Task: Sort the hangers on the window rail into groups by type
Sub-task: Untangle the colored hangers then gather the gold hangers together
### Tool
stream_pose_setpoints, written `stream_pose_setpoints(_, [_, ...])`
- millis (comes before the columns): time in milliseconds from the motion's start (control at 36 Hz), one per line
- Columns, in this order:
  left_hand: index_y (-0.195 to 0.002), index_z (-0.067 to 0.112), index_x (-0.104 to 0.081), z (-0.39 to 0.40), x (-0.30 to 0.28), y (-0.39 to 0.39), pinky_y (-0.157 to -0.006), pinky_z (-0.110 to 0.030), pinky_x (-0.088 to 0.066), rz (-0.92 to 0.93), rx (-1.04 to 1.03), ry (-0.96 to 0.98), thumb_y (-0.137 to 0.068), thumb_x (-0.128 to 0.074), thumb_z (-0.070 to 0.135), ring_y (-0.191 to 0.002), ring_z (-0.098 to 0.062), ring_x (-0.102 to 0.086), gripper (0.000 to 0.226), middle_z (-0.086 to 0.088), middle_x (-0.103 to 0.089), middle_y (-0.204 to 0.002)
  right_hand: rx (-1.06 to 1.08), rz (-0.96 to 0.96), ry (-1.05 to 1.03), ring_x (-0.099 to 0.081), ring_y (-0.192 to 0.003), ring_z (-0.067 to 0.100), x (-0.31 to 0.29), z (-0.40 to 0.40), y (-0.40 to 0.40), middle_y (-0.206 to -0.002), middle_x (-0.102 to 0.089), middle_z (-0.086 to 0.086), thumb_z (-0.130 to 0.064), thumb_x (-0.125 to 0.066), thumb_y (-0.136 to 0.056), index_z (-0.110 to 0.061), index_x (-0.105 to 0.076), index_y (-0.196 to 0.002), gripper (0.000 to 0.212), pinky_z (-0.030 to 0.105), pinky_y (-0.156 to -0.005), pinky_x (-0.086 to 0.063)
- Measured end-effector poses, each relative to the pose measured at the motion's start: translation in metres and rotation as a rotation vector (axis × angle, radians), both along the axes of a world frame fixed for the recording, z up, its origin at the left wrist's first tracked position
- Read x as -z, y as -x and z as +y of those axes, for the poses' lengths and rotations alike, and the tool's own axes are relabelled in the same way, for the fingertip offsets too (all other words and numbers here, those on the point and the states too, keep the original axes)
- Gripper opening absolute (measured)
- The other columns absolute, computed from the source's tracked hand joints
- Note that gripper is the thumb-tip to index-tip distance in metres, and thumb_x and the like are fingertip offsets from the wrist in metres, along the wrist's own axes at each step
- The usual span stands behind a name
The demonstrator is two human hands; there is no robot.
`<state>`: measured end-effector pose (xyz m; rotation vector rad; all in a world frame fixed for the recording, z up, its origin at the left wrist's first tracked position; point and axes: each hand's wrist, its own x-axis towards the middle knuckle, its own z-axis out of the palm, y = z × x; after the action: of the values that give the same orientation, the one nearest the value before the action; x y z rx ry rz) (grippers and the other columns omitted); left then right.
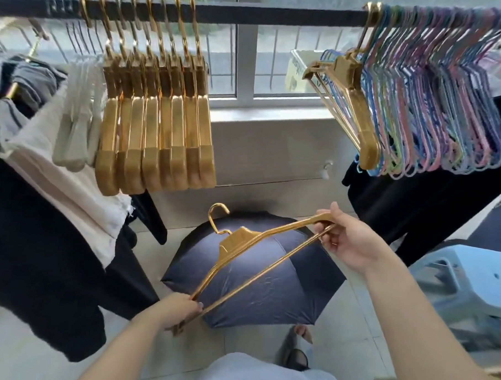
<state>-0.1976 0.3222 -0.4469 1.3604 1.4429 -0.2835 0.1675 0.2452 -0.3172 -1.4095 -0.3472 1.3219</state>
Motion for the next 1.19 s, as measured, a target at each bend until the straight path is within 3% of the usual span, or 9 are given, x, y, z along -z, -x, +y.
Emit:
stream_pose_setpoints(167, [-0.107,0.000,-0.073,-0.005,-0.028,0.018,-0.092,-0.037,-0.059,-0.295,-0.202,0.063,-0.104,-0.058,0.025,-0.093,-0.022,-0.076,0.029,-0.015,-0.078,-0.098,0.241,0.236,0.140,-0.045,-0.060,0.011,0.054,-0.018,-0.017,-0.079,-0.064,0.005,-0.042,-0.056,-0.102,-0.011,-0.066,-0.091,0.034,0.019,-0.051,-0.042])
stream_pose_setpoints(278, [-0.098,-0.003,-0.063,-0.005,-0.058,0.009,-0.090,-0.040,-0.062,-0.448,-0.262,0.008,-0.100,-0.064,0.014,-0.096,-0.032,-0.076,0.017,-0.017,-0.075,-0.092,0.414,0.300,0.243,-0.054,-0.073,0.018,0.084,-0.019,-0.005,-0.103,-0.058,0.012,-0.030,-0.051,-0.106,-0.008,-0.059,-0.109,0.024,0.025,-0.061,-0.045])
stream_pose_setpoints(417, [-0.110,-0.011,-0.060,-0.006,-0.078,-0.014,-0.075,-0.037,-0.064,-0.426,-0.337,-0.095,-0.099,-0.066,0.009,-0.085,-0.032,-0.078,0.024,-0.024,-0.074,-0.101,0.124,0.095,0.416,-0.063,-0.090,0.027,0.093,-0.006,0.046,-0.122,-0.057,0.016,-0.022,-0.053,-0.105,-0.004,-0.049,-0.136,0.036,0.035,-0.070,-0.051])
stream_pose_setpoints(528, [-0.103,0.007,-0.061,-0.011,-0.085,-0.047,-0.080,-0.048,-0.064,-0.408,-0.346,-0.214,-0.098,-0.064,0.010,-0.074,-0.026,-0.077,0.007,-0.014,-0.072,-0.088,-0.247,0.006,0.345,-0.070,-0.104,0.031,0.061,0.004,0.097,-0.130,-0.059,0.013,-0.030,-0.057,-0.104,-0.011,-0.055,-0.135,0.036,0.045,-0.096,-0.057])
stream_pose_setpoints(639, [-0.104,0.024,-0.059,-0.022,-0.099,-0.081,-0.083,-0.041,-0.058,-0.332,-0.146,-0.472,-0.094,-0.060,0.030,-0.089,-0.014,-0.070,0.012,0.000,-0.070,-0.100,-0.481,0.006,0.154,-0.074,-0.101,0.022,0.018,0.019,0.129,-0.125,-0.067,0.001,-0.038,-0.054,-0.105,-0.018,-0.058,-0.134,0.035,0.040,-0.093,-0.057])
stream_pose_setpoints(778, [-0.142,0.018,-0.037,-0.031,-0.124,-0.120,-0.077,-0.013,-0.045,-0.465,0.034,-0.517,-0.104,-0.055,0.033,-0.112,-0.007,-0.057,0.044,0.003,-0.047,-0.129,-0.392,-0.283,0.098,-0.071,-0.096,0.019,-0.015,0.039,0.132,-0.105,-0.073,0.008,-0.040,-0.061,-0.100,-0.016,-0.061,-0.116,0.029,0.040,-0.090,-0.058])
stream_pose_setpoints(944, [-0.154,0.030,-0.034,-0.025,-0.153,-0.123,-0.114,-0.023,-0.034,-0.591,0.302,-0.436,-0.101,-0.061,0.039,-0.141,-0.001,-0.038,0.060,0.016,-0.035,-0.155,-0.148,-0.452,0.113,-0.071,-0.092,0.028,-0.033,0.041,0.106,-0.094,-0.070,0.010,-0.027,-0.058,-0.099,-0.016,-0.064,-0.104,0.014,0.050,-0.088,-0.060])
stream_pose_setpoints(1056, [-0.137,0.036,-0.059,-0.018,-0.174,-0.113,-0.107,-0.002,-0.026,-0.591,0.389,-0.627,-0.103,-0.058,0.029,-0.131,0.019,-0.036,0.034,0.032,-0.043,-0.139,-0.055,-0.697,0.097,-0.071,-0.087,0.016,-0.063,0.032,0.084,-0.096,-0.069,0.006,-0.020,-0.057,-0.099,-0.015,-0.061,-0.103,0.008,0.032,-0.067,-0.061])
stream_pose_setpoints(1194, [-0.115,0.025,-0.074,-0.007,-0.218,-0.108,-0.097,-0.019,-0.050,-0.759,0.166,-0.765,-0.102,-0.061,0.013,-0.108,0.001,-0.066,0.022,0.014,-0.074,-0.112,0.015,-0.967,0.060,-0.073,-0.081,0.017,-0.120,0.025,0.053,-0.092,-0.068,0.003,-0.029,-0.056,-0.103,-0.019,-0.060,-0.104,0.011,0.039,-0.061,-0.064])
